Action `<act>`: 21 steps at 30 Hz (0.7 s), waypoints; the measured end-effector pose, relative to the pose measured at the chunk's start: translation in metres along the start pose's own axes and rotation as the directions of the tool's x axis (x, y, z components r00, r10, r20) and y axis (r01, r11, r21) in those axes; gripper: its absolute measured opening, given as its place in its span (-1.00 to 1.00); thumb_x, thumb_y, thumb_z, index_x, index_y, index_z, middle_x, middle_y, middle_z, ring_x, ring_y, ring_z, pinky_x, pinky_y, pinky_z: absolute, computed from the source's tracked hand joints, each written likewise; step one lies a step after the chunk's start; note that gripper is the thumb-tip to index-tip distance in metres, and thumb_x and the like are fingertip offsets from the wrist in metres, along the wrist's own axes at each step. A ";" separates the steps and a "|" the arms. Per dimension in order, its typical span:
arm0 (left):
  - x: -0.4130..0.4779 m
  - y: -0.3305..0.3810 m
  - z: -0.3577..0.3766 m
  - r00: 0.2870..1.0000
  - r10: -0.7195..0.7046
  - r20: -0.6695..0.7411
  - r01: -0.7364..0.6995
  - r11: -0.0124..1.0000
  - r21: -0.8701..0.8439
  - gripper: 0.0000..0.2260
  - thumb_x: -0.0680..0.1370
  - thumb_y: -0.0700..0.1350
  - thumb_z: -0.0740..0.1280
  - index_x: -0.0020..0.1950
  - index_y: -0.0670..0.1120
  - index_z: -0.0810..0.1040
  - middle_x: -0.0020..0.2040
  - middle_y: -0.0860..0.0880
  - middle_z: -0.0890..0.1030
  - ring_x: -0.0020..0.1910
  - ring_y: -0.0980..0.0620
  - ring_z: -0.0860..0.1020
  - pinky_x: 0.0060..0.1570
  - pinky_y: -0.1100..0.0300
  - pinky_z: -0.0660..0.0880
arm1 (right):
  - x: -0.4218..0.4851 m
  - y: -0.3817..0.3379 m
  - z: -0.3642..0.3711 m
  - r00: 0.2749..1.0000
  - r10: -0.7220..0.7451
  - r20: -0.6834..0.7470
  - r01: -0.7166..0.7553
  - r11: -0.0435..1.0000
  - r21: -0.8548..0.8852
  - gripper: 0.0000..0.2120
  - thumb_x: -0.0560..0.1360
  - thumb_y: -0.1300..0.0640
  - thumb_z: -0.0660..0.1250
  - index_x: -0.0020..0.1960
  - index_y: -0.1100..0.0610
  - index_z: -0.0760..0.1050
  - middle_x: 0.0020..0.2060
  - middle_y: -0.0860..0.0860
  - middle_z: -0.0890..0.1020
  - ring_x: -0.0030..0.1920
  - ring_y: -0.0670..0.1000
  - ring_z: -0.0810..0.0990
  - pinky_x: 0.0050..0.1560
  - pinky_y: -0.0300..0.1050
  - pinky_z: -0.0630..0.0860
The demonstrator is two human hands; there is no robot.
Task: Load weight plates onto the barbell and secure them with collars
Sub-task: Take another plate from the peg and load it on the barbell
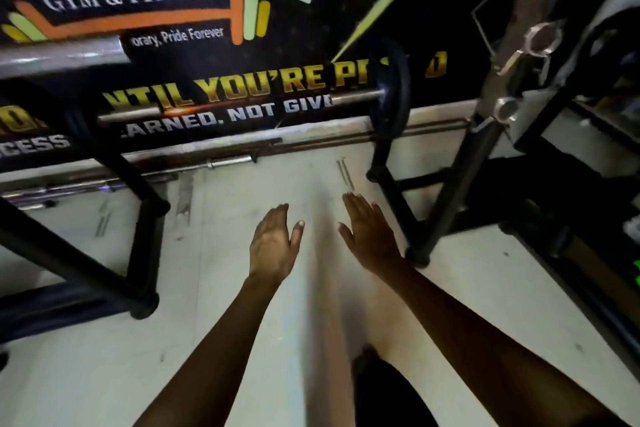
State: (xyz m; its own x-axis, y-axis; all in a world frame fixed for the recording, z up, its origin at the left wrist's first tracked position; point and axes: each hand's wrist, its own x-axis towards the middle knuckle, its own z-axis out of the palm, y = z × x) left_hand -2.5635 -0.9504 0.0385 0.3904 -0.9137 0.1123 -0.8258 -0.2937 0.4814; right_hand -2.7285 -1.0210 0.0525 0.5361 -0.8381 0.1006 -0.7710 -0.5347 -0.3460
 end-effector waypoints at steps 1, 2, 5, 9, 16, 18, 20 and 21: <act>0.029 -0.001 0.003 1.000 -0.027 -0.001 0.027 1.000 0.006 -0.54 0.62 0.03 0.13 0.45 -0.19 0.26 0.42 -0.18 0.37 0.42 -0.12 0.30 0.40 0.05 0.22 | 0.034 0.007 0.000 1.000 -0.014 0.019 0.013 1.000 0.008 -0.47 0.61 0.02 0.09 0.50 0.17 0.03 0.51 0.09 0.14 0.51 0.04 0.07 0.49 -0.06 -0.06; 0.056 -0.002 0.004 0.999 -0.049 -0.002 0.049 0.999 0.012 -0.54 0.62 0.03 0.13 0.45 -0.19 0.27 0.42 -0.18 0.38 0.41 -0.12 0.30 0.40 0.05 0.22 | 0.065 0.013 0.001 0.999 -0.031 0.034 0.031 0.999 0.012 -0.47 0.61 0.02 0.10 0.50 0.17 0.04 0.50 0.10 0.16 0.51 0.04 0.09 0.49 -0.07 -0.04; 0.137 -0.008 0.003 0.990 -0.135 -0.035 0.136 0.990 0.024 -0.53 0.62 0.02 0.14 0.45 -0.20 0.26 0.42 -0.19 0.37 0.42 -0.12 0.31 0.41 0.06 0.21 | 0.158 0.022 0.005 0.988 -0.120 0.092 0.119 0.993 0.023 -0.47 0.61 0.01 0.05 0.50 0.16 0.00 0.51 0.07 0.12 0.51 0.00 0.06 0.48 -0.11 -0.09; 0.227 -0.035 -0.001 0.958 -0.261 -0.119 0.266 0.963 0.031 -0.55 0.62 0.01 0.14 0.42 -0.22 0.29 0.38 -0.19 0.41 0.37 -0.14 0.35 0.36 0.06 0.25 | 0.276 0.011 0.024 0.958 -0.219 0.187 0.208 0.975 0.076 -0.47 0.62 -0.03 0.00 0.51 0.12 -0.05 0.53 0.04 0.07 0.52 -0.02 -0.01 0.48 -0.13 -0.16; 0.365 -0.116 -0.012 0.896 -0.402 -0.190 0.415 0.909 0.032 -0.55 0.62 0.04 0.11 0.43 -0.19 0.27 0.39 -0.18 0.40 0.37 -0.14 0.34 0.33 0.05 0.26 | 0.453 -0.029 0.065 0.898 -0.387 0.208 0.370 0.922 0.118 -0.47 0.62 0.01 0.04 0.51 0.15 -0.01 0.51 0.08 0.12 0.52 0.02 0.03 0.50 -0.08 -0.11; 0.401 -0.138 -0.021 0.864 -0.458 -0.209 0.471 0.882 0.012 -0.55 0.62 0.04 0.12 0.43 -0.18 0.27 0.39 -0.19 0.39 0.37 -0.16 0.34 0.33 0.03 0.26 | 0.497 -0.045 0.073 0.864 -0.449 0.227 0.432 0.893 0.124 -0.47 0.62 0.00 0.04 0.51 0.15 -0.01 0.51 0.09 0.13 0.51 0.03 0.05 0.50 -0.08 -0.10; 0.431 -0.154 -0.030 0.824 -0.520 -0.226 0.531 0.848 -0.014 -0.55 0.61 0.04 0.13 0.43 -0.17 0.28 0.39 -0.20 0.40 0.36 -0.17 0.35 0.32 0.02 0.27 | 0.539 -0.059 0.079 0.839 -0.495 0.226 0.476 0.869 0.136 -0.47 0.61 -0.01 0.04 0.50 0.15 0.01 0.51 0.09 0.14 0.51 0.03 0.06 0.50 -0.09 -0.09; 0.445 -0.163 -0.035 0.811 -0.535 -0.237 0.547 0.837 -0.015 -0.55 0.61 0.05 0.13 0.42 -0.17 0.29 0.39 -0.19 0.40 0.36 -0.17 0.35 0.32 0.02 0.28 | 0.561 -0.068 0.083 0.828 -0.514 0.224 0.494 0.858 0.142 -0.47 0.61 -0.01 0.04 0.50 0.15 0.02 0.51 0.09 0.14 0.51 0.04 0.06 0.49 -0.09 -0.09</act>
State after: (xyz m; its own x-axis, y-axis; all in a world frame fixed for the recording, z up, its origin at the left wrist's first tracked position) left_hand -2.2413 -1.2992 0.0406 0.8547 -0.5177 0.0396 -0.4714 -0.7418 0.4771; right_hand -2.3470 -1.4458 0.0555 0.9171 -0.3951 0.0525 -0.3475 -0.8573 -0.3799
